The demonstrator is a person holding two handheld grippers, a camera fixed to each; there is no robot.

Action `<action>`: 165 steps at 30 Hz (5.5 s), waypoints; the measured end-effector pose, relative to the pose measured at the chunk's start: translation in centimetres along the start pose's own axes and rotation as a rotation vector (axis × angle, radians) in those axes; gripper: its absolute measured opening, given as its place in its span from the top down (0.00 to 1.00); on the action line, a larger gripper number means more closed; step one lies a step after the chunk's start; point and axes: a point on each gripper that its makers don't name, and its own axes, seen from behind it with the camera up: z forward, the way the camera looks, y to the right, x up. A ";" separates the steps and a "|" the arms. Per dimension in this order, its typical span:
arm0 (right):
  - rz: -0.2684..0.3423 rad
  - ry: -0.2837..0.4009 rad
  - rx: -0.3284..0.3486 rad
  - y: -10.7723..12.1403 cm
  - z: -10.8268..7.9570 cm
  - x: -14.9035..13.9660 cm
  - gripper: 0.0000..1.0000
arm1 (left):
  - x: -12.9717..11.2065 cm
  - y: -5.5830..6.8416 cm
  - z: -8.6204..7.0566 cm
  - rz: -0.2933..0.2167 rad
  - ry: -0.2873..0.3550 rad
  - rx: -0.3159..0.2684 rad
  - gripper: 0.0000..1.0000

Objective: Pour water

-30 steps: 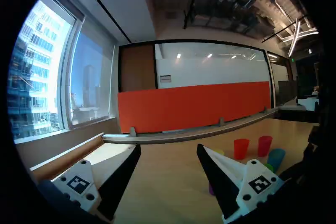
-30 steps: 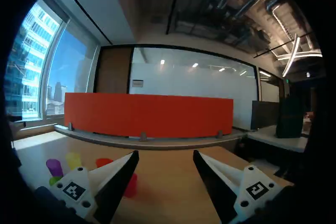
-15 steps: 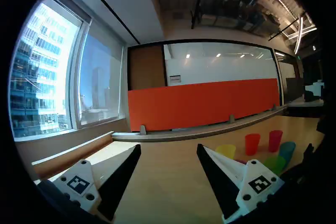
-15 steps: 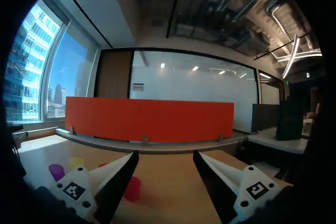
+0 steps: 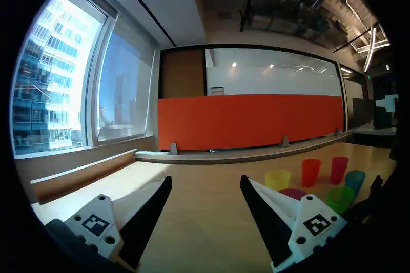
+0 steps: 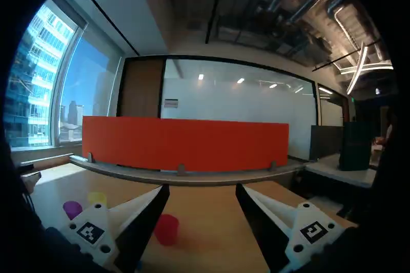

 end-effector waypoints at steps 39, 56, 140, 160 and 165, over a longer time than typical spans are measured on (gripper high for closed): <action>0.024 0.009 -0.030 2.3 -0.4 0.8 0.00 | -2.7 1.3 1.0 -0.030 -0.043 -0.047 0.01; 0.004 0.000 -0.029 3.3 -1.0 -1.2 0.00 | -2.7 1.4 0.9 -0.027 -0.044 -0.047 0.01; 0.042 -0.051 0.059 2.5 2.7 -12.4 0.00 | -2.7 1.4 1.0 -0.028 -0.044 -0.047 0.01; 0.041 -0.053 0.059 2.5 2.7 -12.6 0.00 | -2.6 1.4 0.9 -0.028 -0.044 -0.046 0.01; 0.039 -0.053 0.030 3.0 3.0 -12.5 0.00 | -2.6 1.3 0.9 -0.028 -0.044 -0.046 0.01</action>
